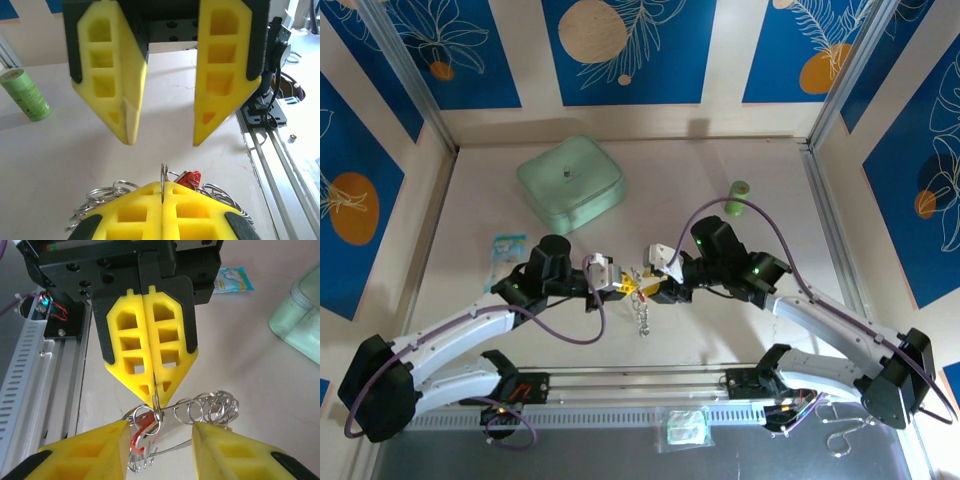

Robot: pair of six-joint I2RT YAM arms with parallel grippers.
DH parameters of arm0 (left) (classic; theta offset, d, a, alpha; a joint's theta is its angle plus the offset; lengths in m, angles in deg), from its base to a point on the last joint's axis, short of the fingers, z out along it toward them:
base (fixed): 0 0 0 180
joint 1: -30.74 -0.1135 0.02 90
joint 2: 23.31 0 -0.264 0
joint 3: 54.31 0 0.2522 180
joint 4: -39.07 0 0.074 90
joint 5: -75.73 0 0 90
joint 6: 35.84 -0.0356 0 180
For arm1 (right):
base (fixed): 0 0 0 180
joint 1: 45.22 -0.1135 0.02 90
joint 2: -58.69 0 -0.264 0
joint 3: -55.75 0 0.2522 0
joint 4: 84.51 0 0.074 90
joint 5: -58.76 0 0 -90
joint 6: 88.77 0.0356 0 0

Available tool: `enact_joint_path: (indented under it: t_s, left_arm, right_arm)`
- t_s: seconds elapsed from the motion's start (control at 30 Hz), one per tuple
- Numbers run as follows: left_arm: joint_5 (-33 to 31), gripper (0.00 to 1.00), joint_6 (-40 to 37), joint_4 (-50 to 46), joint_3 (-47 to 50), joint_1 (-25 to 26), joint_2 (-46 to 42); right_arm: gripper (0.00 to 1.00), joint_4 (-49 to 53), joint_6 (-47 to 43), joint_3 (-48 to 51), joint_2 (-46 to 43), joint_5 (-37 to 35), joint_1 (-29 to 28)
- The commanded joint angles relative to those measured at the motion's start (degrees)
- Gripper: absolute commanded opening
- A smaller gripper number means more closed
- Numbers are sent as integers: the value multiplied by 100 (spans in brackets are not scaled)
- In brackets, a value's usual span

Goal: Put the keys on the keyring

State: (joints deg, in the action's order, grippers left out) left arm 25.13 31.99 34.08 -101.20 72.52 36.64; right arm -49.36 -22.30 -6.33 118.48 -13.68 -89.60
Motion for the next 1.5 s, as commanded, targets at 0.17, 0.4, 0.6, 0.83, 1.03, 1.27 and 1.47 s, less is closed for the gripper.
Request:
enact_joint_path:
  t_s: [0.17,0.4,0.6,0.83,1.03,1.27,1.47]
  left_arm:
    - [-63,0,482,738,174,58,-141]
    - [-79,0,512,784,187,52,-132]
    - [-81,0,512,792,189,51,-138]
    - [-98,0,521,782,175,58,-150]
    - [-90,0,452,715,181,58,-167]
    - [152,0,354,762,168,58,-176]
    - [454,0,463,1187,265,58,-185]
  right_arm:
    - [39,-836,828,601,-113,7,-130]
    - [38,-796,800,665,-5,-142,-167]
    - [35,-622,719,586,54,-262,-181]
    - [28,-592,683,528,169,-255,-229]
    - [16,-512,502,495,74,-545,-229]
    - [5,149,158,204,107,-510,-90]
    - [3,190,230,244,295,-237,-105]
